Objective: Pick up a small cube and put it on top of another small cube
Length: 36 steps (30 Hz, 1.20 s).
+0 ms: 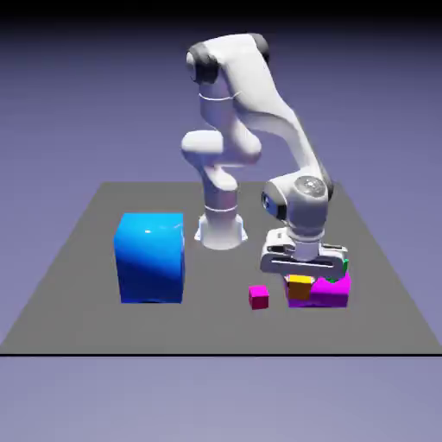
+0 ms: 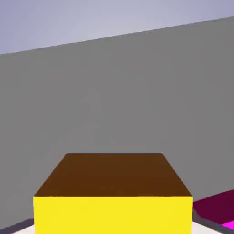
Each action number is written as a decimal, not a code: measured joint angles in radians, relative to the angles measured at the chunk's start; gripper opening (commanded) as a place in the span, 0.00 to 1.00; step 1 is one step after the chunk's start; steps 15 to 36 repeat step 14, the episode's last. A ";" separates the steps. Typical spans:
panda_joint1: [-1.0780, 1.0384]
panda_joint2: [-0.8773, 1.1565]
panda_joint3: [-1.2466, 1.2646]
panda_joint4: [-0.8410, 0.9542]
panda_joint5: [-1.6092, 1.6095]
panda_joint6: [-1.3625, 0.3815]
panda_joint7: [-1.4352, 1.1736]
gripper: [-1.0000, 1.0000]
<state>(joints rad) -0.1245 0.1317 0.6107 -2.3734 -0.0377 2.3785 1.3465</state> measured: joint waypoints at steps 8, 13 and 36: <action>0.119 -0.177 0.065 0.013 0.143 -0.163 -0.150 0.00; 0.127 -0.066 0.066 -0.045 0.059 -0.015 -0.088 1.00; 0.127 -0.066 0.066 -0.045 0.059 -0.015 -0.088 1.00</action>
